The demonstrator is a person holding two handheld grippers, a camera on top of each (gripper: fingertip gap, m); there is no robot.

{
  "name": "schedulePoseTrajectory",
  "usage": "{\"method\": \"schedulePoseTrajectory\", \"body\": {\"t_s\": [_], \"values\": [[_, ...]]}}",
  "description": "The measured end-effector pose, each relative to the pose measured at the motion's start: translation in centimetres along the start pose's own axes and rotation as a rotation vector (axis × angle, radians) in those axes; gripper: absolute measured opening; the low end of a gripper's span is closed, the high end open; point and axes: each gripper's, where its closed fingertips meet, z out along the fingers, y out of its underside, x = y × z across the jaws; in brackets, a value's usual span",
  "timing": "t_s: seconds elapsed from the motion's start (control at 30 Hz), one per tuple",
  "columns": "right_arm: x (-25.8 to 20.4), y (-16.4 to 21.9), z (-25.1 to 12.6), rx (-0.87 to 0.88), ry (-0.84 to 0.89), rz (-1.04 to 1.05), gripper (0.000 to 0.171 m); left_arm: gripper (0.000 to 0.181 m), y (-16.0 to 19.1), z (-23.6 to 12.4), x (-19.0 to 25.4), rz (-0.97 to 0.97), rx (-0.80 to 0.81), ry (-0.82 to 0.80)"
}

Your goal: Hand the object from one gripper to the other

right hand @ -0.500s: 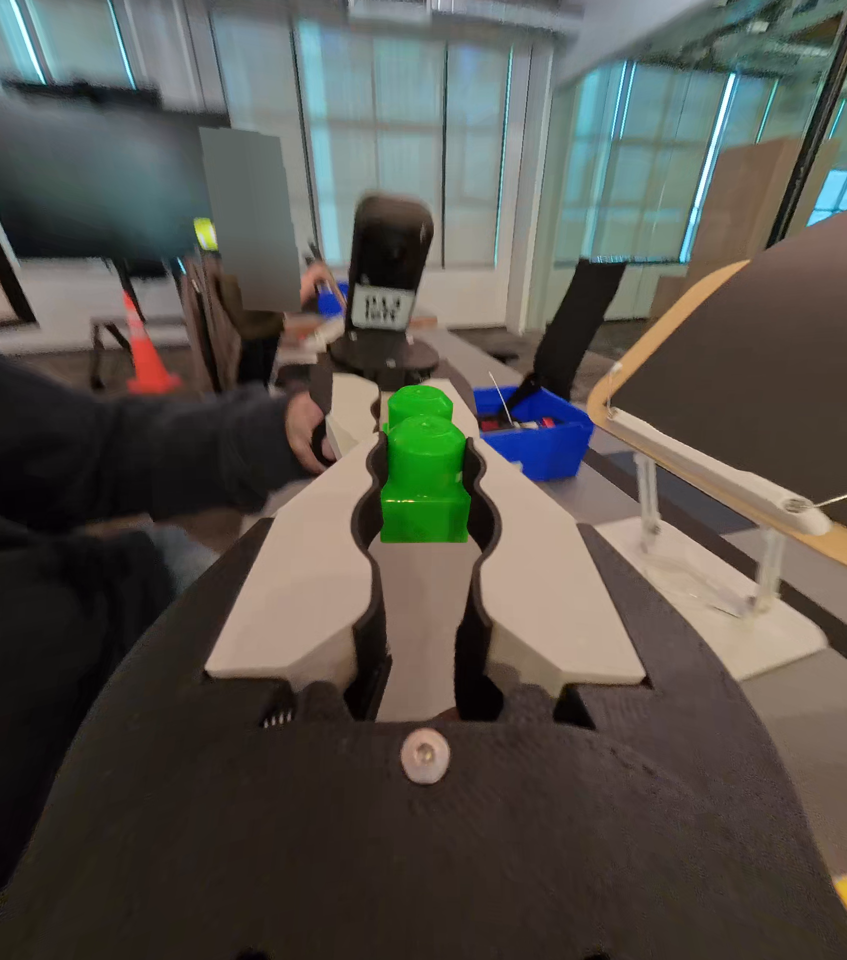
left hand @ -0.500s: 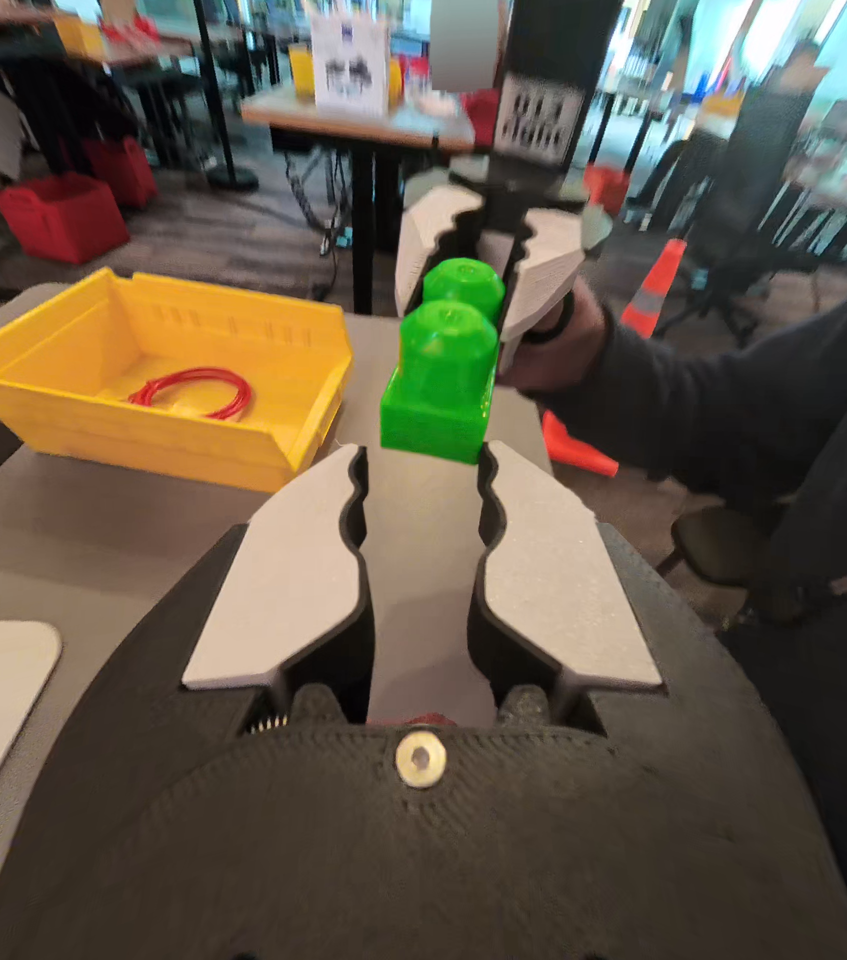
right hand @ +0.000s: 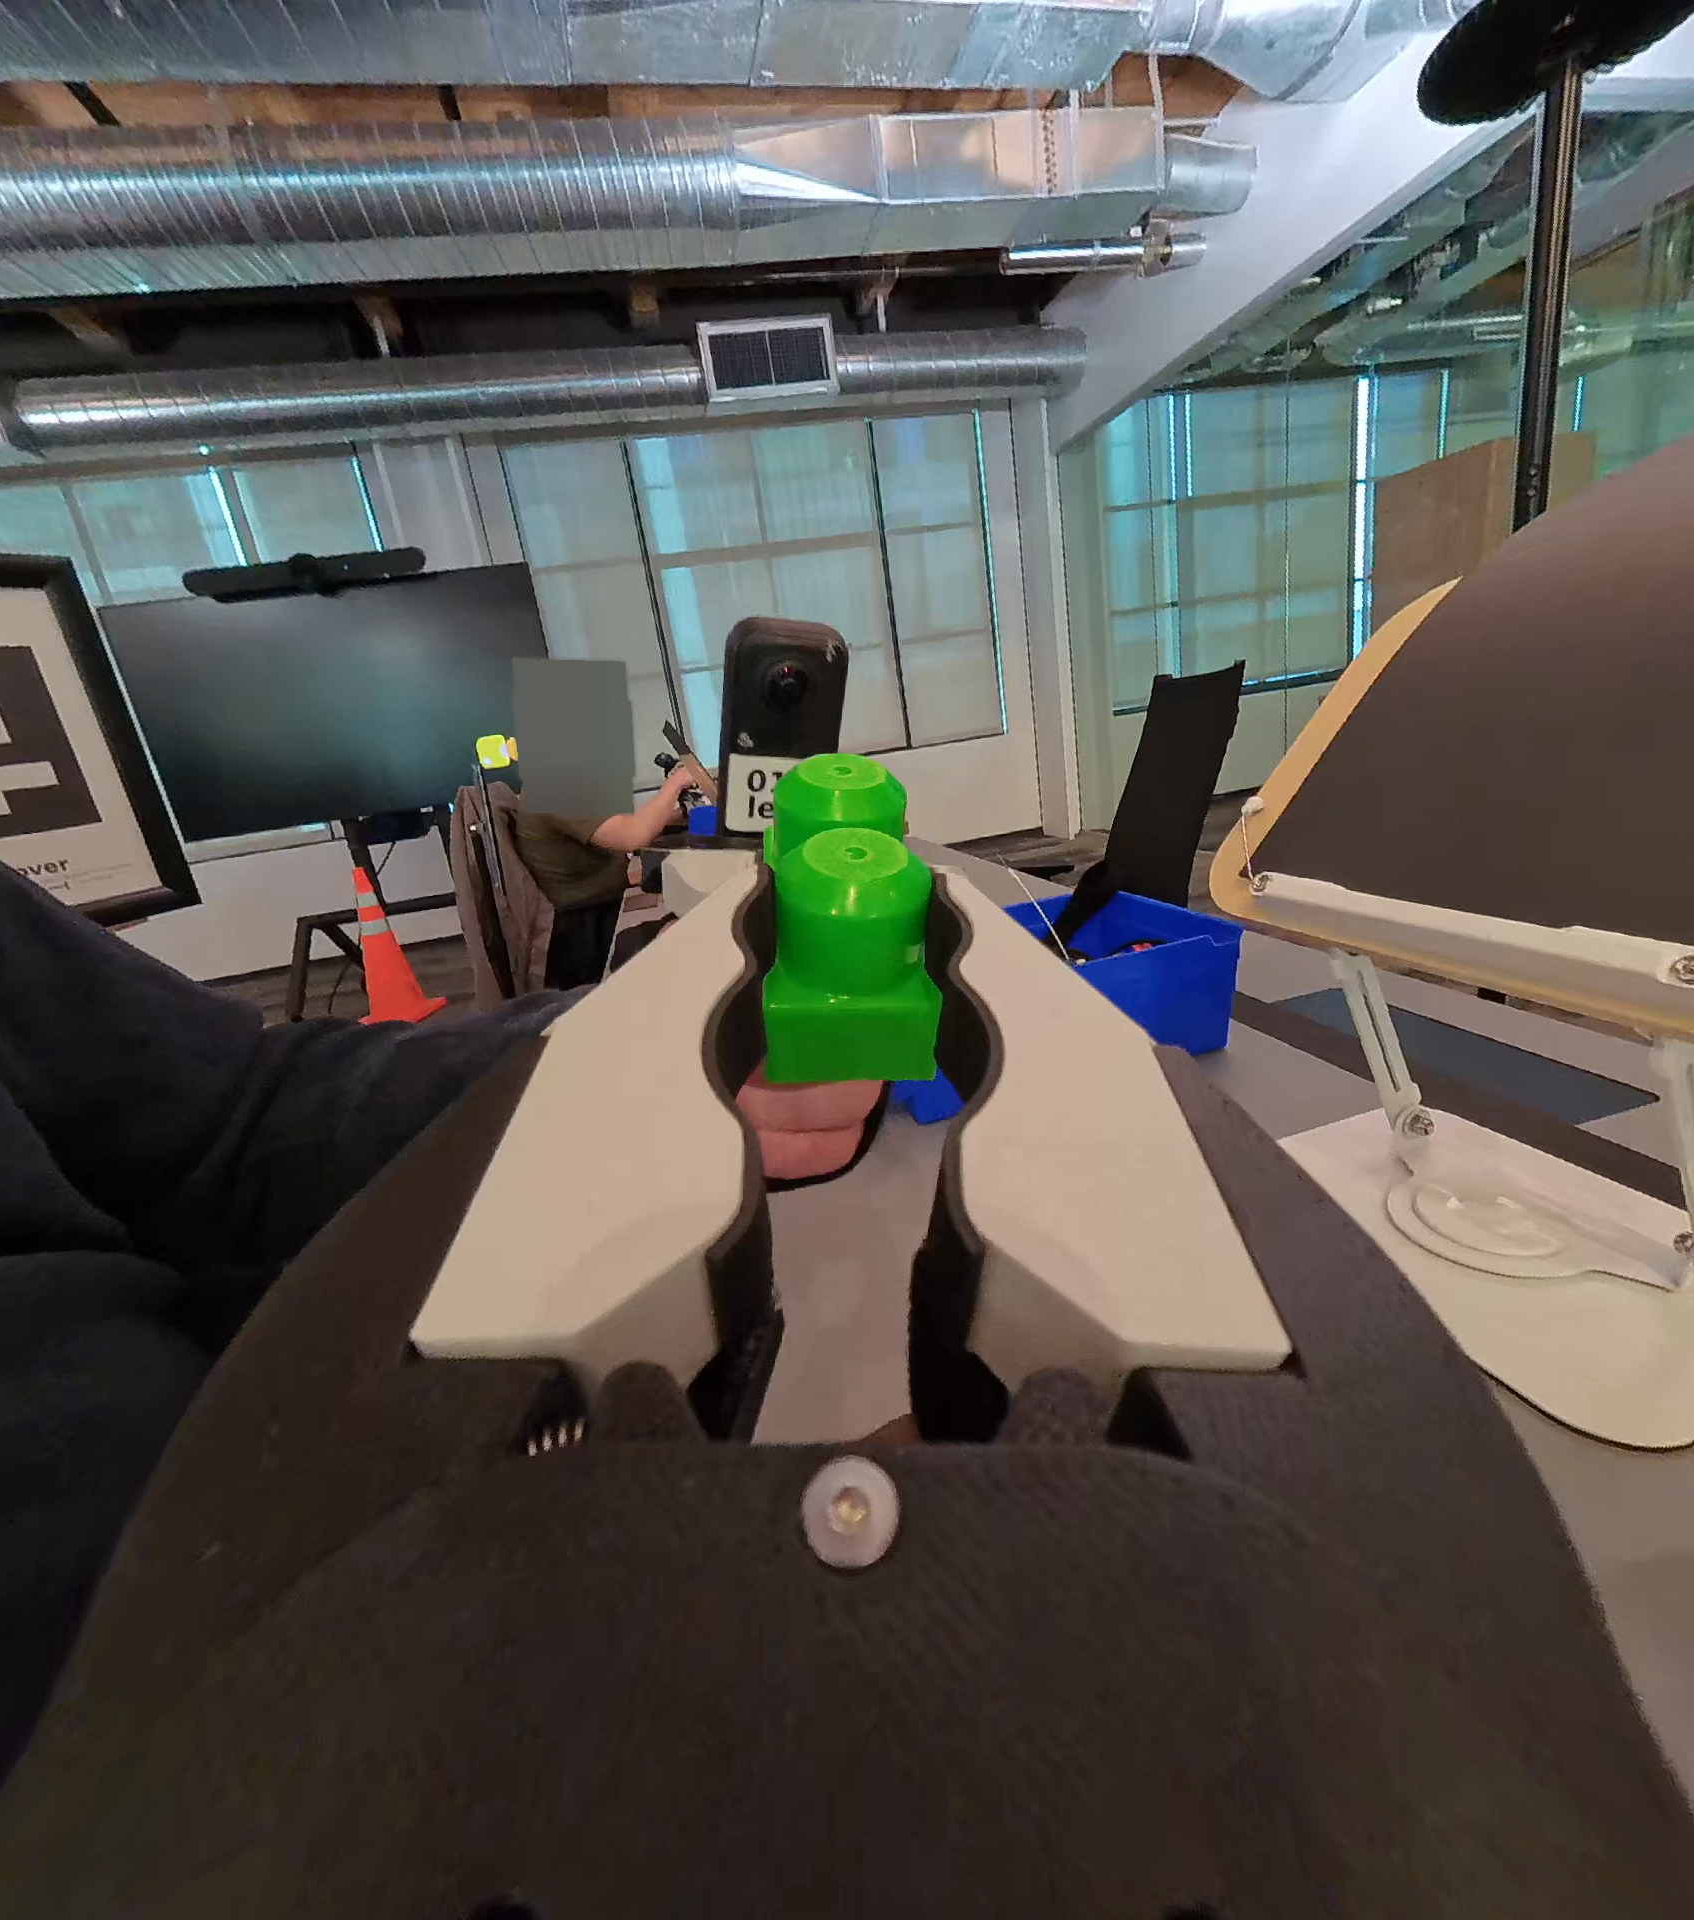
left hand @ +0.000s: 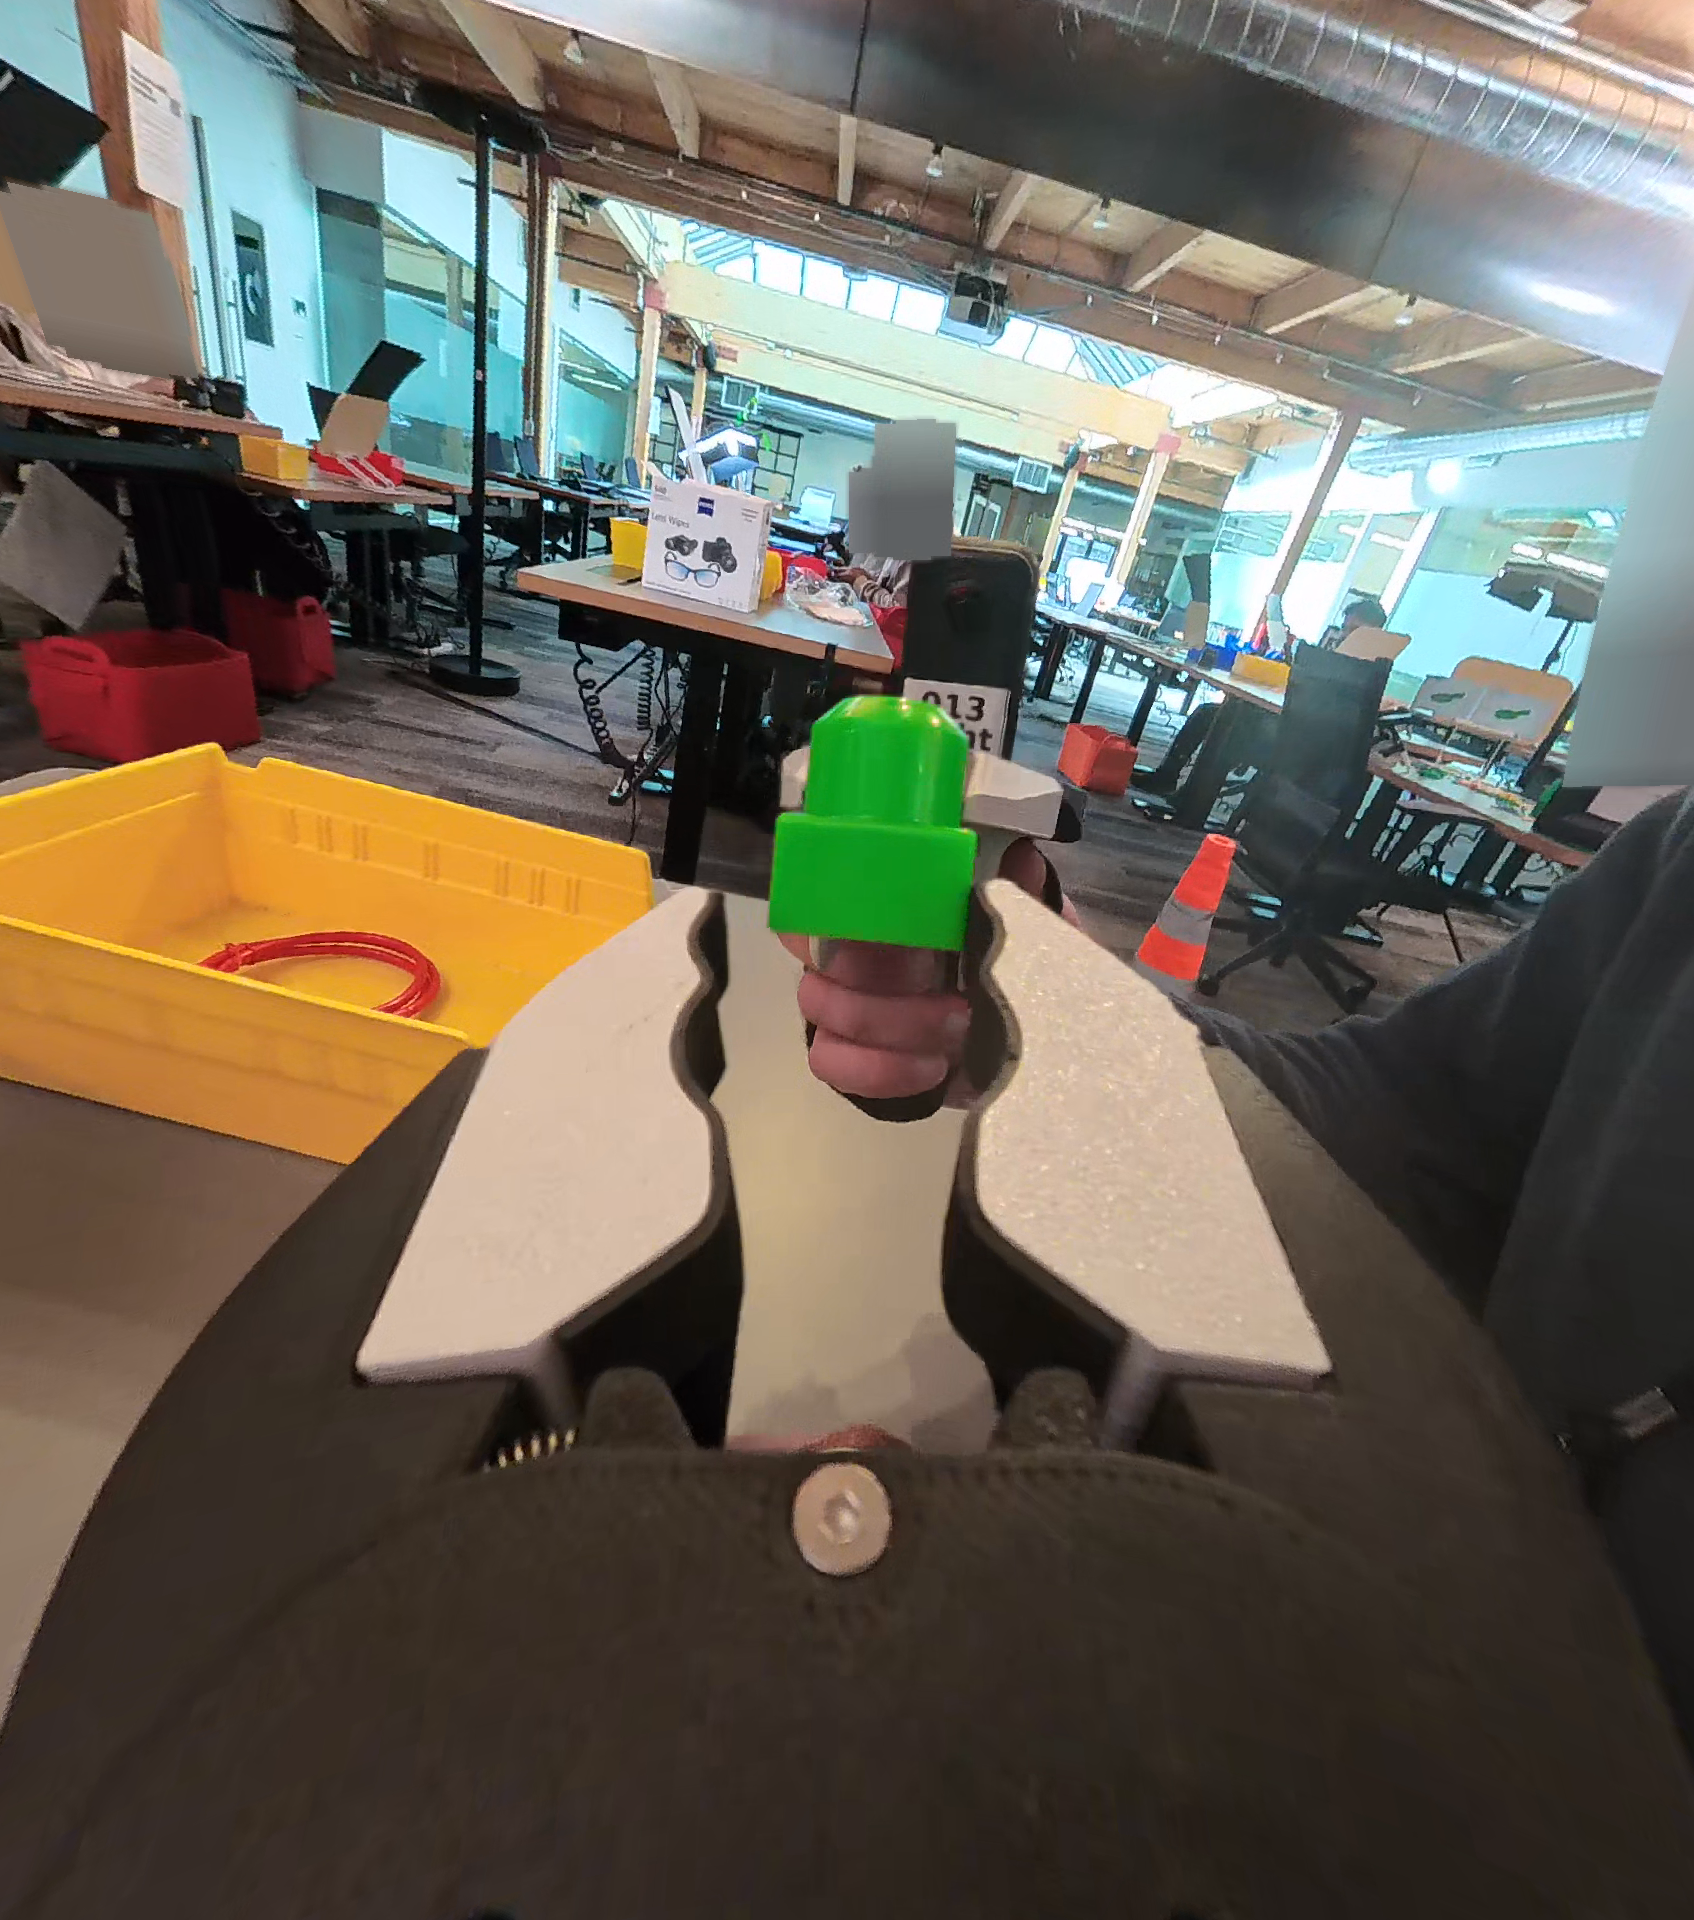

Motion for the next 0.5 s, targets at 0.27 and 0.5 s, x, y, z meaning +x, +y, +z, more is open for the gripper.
{"method": "schedulePoseTrajectory", "body": {"t_s": [0.27,0.5], "values": [[-0.1,0.6,0.1,0.041,-0.007,0.050,0.026,0.036,-0.3,0.6,0.7,-0.037,0.110,0.023],[0.6,2.0,-0.6,-0.034,0.008,0.054,0.029,0.035,0.1,0.9,0.3,0.066,-0.079,-0.024]]}}
